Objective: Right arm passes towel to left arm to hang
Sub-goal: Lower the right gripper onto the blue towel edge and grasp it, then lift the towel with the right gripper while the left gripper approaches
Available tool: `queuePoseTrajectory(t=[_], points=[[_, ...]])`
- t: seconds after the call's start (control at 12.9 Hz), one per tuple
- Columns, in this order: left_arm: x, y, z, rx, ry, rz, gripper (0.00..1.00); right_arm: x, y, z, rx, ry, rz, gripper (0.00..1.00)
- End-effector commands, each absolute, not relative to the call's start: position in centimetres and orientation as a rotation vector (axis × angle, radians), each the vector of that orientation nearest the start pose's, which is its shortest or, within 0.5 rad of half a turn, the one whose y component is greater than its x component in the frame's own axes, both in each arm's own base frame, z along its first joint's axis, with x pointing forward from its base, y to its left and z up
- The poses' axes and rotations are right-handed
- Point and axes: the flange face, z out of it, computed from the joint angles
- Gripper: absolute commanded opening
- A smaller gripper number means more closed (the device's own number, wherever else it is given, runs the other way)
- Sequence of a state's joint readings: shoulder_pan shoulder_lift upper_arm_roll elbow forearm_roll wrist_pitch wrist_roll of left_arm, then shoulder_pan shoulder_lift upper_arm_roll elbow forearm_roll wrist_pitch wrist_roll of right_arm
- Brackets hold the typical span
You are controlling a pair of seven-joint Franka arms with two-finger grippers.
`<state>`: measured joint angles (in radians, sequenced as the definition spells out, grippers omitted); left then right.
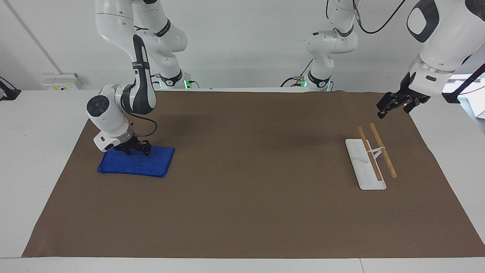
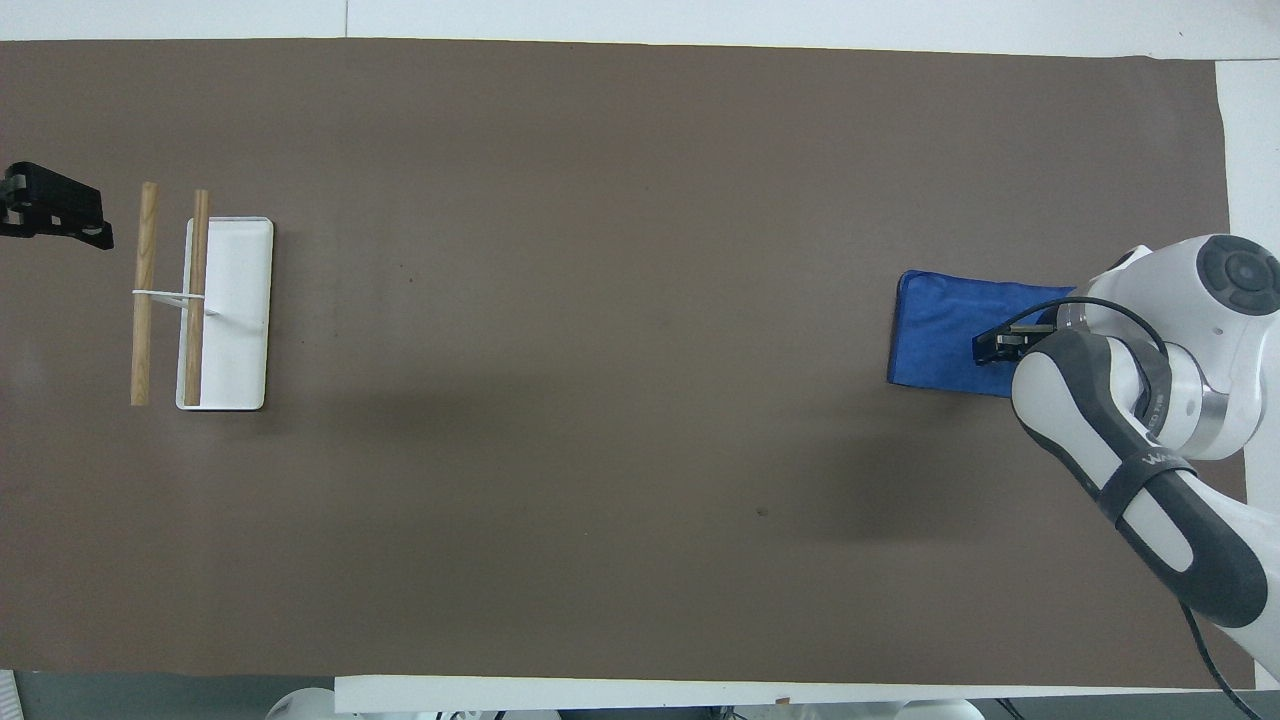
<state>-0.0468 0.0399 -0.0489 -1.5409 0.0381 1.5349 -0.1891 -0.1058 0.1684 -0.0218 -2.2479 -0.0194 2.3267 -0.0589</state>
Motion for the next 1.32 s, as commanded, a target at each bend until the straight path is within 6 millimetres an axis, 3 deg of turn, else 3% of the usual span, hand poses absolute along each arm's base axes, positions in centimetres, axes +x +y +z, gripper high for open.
queuePoseTrajectory(t=[0.0, 0.08, 0.23, 0.39, 0.54, 0.7, 0.77, 0.93, 1.08, 1.24], points=[[54.7, -4.1, 61.6, -3.07, -0.135, 0.098, 1.0, 52.1, -6.4, 28.3, -3.136, 0.094, 0.128, 0.34], [54.7, -4.0, 61.5, -3.07, -0.137, 0.098, 1.0, 52.1, -6.2, 28.3, -3.137, 0.087, 0.128, 0.2], [54.2, -3.9, 60.9, -3.067, -0.147, 0.11, 1.0, 52.1, -6.1, 28.3, -3.137, 0.089, 0.128, 0.02], [53.9, -3.6, 60.6, -3.065, -0.163, 0.119, 1.0, 52.9, -6.0, 29.0, -3.138, 0.08, 0.123, 0.0], [54.0, -2.6, 60.6, -3.065, -0.196, 0.118, 1.0, 55.2, -3.7, 33.0, -3.123, 0.039, 0.181, 0.0], [54.7, -1.5, 60.6, -3.069, -0.283, 0.048, 1.0, 57.3, 0.4, 37.8, -2.987, 0.119, 0.213, 0.0], [54.9, -1.5, 60.0, -3.063, -0.365, 0.013, 1.0, 57.8, 1.9, 39.5, -2.92, 0.197, 0.229, 0.0], [54.9, -1.8, 58.8, -3.05, -0.53, -0.073, 1.0, 58.4, 7.1, 42.3, -2.762, 0.364, 0.266, 0.0], [55.7, -4.2, 54.8, -3.047, -0.732, -0.134, 1.0, 58.1, 12.6, 43.7, -2.595, 0.629, 0.352, 0.0], [56.0, -9.4, 51.7, -3.022, -0.971, -0.204, 1.0, 57.5, 18.3, 45.0, -2.415, 0.825, 0.439, 0.0]])
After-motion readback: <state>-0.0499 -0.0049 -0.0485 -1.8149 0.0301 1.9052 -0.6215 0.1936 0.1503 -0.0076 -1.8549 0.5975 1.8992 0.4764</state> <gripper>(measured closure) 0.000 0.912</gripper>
